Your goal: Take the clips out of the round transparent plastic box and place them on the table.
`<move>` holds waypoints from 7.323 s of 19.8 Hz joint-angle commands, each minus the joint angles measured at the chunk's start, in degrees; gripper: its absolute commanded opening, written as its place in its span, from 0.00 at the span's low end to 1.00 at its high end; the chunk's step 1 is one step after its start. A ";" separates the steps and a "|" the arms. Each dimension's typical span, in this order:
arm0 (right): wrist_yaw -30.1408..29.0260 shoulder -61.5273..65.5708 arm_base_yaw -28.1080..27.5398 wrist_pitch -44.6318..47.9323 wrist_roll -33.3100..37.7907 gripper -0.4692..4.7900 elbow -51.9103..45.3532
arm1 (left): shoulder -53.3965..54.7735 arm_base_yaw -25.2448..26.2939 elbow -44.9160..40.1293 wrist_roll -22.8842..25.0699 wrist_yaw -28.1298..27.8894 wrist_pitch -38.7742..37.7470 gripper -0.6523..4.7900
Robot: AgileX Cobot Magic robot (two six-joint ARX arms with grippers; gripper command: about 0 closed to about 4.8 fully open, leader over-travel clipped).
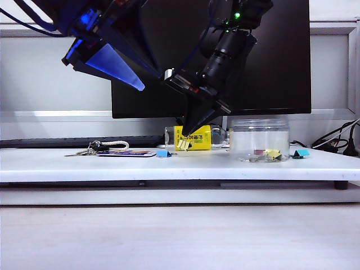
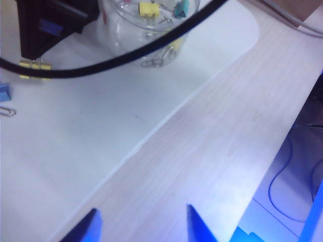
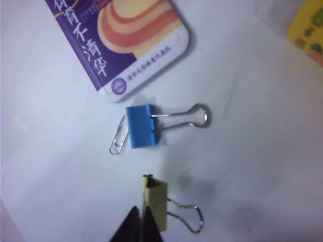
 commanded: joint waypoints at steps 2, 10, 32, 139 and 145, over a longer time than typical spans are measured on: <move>0.00 -0.44 0.07 0.39 -0.55 0.33 0.37 | -0.11 -0.04 0.20 1.07 0.11 0.50 0.54; 6.10 -1.07 -0.15 -5.11 0.48 0.41 9.70 | -0.11 -0.04 0.20 1.05 0.70 0.72 0.54; 26.51 -6.84 -1.46 -18.21 15.39 0.36 9.77 | -0.13 -0.07 0.17 1.51 5.40 -0.94 0.54; 26.25 -67.12 -21.44 17.20 15.69 0.31 -61.83 | 57.81 -7.76 71.67 6.86 -13.07 -27.52 0.53; 26.23 -67.10 -21.44 18.36 15.72 0.31 -63.98 | 57.83 -6.29 72.00 11.37 -13.64 -31.56 0.53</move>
